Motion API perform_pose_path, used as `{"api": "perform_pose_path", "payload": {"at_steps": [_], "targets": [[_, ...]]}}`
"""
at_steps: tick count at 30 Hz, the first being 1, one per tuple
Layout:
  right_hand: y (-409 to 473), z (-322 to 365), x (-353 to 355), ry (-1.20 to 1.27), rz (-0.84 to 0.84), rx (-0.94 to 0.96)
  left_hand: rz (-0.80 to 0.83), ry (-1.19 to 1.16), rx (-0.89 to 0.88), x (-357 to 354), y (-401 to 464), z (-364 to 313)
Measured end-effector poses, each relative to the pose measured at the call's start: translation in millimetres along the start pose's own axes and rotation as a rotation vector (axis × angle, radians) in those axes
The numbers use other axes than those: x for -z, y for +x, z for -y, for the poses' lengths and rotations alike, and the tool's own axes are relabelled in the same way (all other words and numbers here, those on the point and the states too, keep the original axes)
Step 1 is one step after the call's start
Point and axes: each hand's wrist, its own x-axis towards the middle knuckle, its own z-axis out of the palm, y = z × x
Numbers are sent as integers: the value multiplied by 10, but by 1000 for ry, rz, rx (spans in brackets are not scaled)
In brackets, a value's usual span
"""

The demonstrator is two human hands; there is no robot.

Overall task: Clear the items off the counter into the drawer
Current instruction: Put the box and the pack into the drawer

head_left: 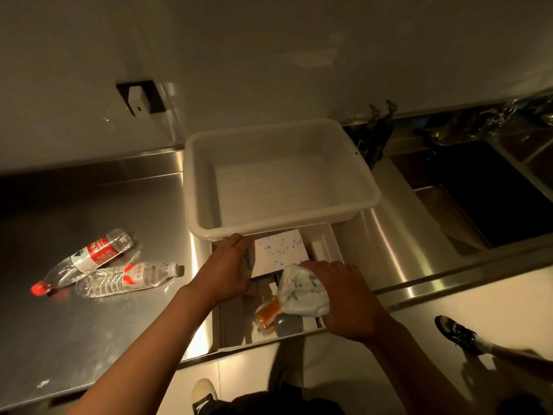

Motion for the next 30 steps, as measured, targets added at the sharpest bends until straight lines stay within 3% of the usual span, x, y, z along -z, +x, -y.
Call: {"api": "perform_pose_path", "payload": {"at_steps": [4, 7, 14, 30], "targets": [[62, -54, -63, -60, -20, -2, 92, 55, 61, -164, 2, 20], [109, -90, -87, -79, -36, 15, 57, 16, 100, -228, 50, 5], [231, -14, -177, -49, -26, 45, 77, 249, 30, -293, 55, 33], [586, 492, -737, -18, 135, 180, -203, 219, 43, 177, -416, 180]]}}
